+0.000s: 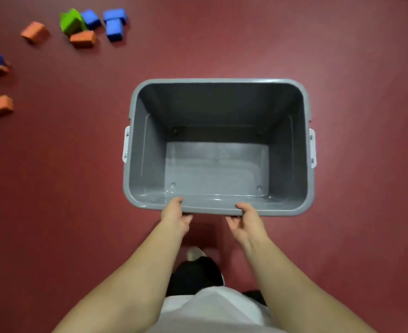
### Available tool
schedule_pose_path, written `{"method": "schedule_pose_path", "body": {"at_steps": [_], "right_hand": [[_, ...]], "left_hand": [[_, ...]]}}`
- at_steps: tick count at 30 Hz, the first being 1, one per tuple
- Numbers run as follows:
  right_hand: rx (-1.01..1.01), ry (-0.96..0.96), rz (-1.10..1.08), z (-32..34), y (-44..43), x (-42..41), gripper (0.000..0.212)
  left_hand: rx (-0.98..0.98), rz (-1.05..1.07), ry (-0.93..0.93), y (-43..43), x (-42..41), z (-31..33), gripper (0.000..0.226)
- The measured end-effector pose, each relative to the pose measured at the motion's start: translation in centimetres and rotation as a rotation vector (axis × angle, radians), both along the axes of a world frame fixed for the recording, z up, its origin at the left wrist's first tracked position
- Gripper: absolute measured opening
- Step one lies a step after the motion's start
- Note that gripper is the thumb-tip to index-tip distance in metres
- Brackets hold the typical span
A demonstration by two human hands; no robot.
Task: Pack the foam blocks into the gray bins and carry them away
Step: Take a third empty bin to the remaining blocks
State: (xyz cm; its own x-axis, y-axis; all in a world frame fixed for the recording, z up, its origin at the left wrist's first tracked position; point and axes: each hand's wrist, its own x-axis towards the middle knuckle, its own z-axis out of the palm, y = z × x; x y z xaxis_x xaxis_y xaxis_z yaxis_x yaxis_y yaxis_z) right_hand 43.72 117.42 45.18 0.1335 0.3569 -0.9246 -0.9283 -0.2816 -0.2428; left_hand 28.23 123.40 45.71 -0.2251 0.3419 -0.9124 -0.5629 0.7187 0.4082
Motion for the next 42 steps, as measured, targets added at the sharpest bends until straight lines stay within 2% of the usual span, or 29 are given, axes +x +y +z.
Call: {"method": "schedule_pose_path", "body": {"at_steps": [4,9,12,15,20,22,25,28,31,34,38,42], "right_hand": [[0.041,-0.02,0.129,2.0,10.5,-3.8,0.008],[0.063,-0.076,0.182,2.9,24.8,-5.7,0.011],[0.068,-0.032,0.206,2.6,34.5,-7.3,0.011],[0.08,0.016,0.311,3.0,44.4,-9.0,0.017],[0.032,-0.131,0.565,4.2,56.1,-11.6,0.011],[0.048,-0.108,0.626,4.8,60.3,-14.0,0.011],[0.063,-0.033,0.761,4.4,66.7,-19.7,0.02],[0.053,-0.052,0.815,3.4,71.9,-25.1,0.016],[0.042,-0.055,0.891,3.1,79.1,-32.2,0.014],[0.061,-0.063,0.869,4.2,86.3,-38.6,0.016],[0.079,-0.062,0.779,6.7,94.7,-46.8,0.028],[0.107,0.081,0.905,7.0,100.4,-55.4,0.034]], "left_hand": [[0.037,0.171,-0.005,8.5,-5.8,1.9,0.042],[0.091,0.316,-0.074,19.5,-7.7,3.0,0.038],[0.166,0.387,-0.051,28.0,-8.6,3.9,0.033],[0.178,0.454,0.019,36.5,-9.6,4.8,0.029],[0.146,0.621,0.031,45.3,-11.9,6.5,0.013],[0.129,0.728,0.028,48.1,-14.4,7.1,0.013],[0.112,0.831,0.035,52.9,-20.0,6.7,0.017],[0.113,0.937,0.045,57.1,-24.8,5.5,0.015],[0.099,0.938,0.036,63.5,-31.5,4.2,0.025],[0.078,0.906,0.034,70.7,-38.2,5.2,0.031],[0.108,0.901,0.042,79.9,-46.2,7.4,0.025],[0.139,0.855,0.036,87.8,-53.1,8.0,0.019]]}}
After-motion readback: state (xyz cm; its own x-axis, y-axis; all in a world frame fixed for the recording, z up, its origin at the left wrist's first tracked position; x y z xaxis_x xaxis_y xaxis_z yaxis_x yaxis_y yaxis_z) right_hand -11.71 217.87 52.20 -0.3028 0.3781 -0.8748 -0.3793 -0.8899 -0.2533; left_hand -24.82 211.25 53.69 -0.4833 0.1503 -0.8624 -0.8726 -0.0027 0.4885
